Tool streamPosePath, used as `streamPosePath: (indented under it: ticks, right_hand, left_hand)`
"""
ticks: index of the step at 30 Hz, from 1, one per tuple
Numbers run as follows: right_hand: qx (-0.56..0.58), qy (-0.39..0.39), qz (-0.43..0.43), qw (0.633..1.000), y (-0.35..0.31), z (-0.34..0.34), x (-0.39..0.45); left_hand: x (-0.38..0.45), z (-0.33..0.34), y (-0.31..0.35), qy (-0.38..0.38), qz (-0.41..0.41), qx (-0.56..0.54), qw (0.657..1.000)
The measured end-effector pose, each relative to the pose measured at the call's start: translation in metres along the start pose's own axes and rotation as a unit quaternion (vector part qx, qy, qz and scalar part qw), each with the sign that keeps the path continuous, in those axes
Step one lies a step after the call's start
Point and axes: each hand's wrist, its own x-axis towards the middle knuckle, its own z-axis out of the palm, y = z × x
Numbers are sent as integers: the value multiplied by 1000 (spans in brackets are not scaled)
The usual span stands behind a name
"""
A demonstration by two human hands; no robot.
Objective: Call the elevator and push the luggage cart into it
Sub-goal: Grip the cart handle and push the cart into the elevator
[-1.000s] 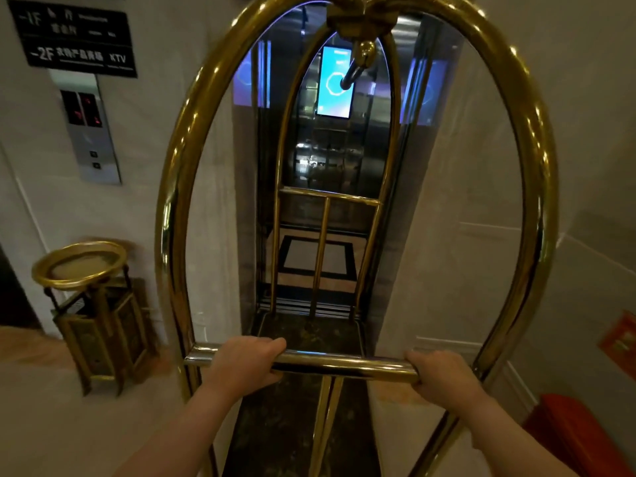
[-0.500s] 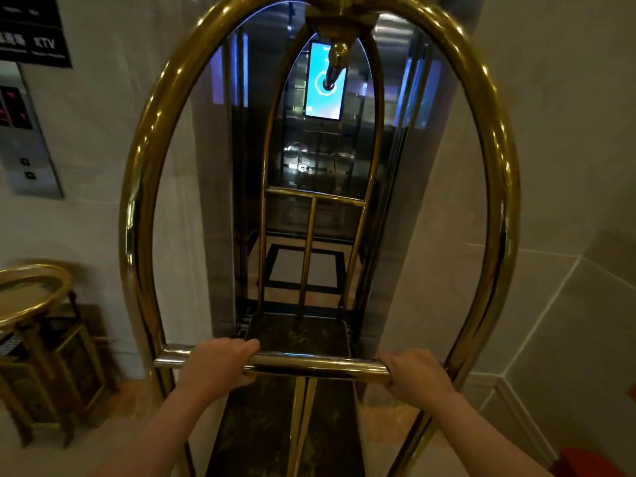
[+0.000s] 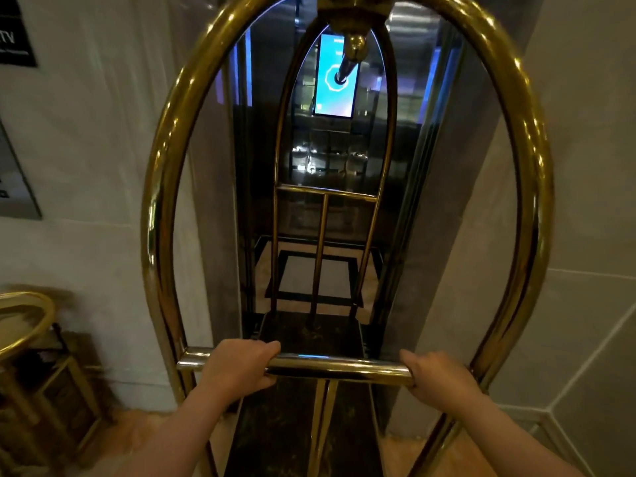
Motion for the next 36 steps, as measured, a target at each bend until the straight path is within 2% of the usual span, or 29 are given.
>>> streamPosePath:
  ticks: [6, 13, 28, 36]
  right_hand:
    - [13, -18, 24, 999, 26, 6, 56]
    - [-11, 21, 29, 999, 42, 6, 117]
    - [-19, 46, -21, 999, 110, 11, 256]
    - [-7, 70, -11, 997, 133, 12, 318]
  left_hand:
    - [53, 15, -23, 21, 26, -31, 999]
    - [114, 26, -51, 34, 29, -18, 999]
    - [255, 33, -92, 15, -50, -26, 998]
    - [320, 42, -102, 36, -107, 40, 993]
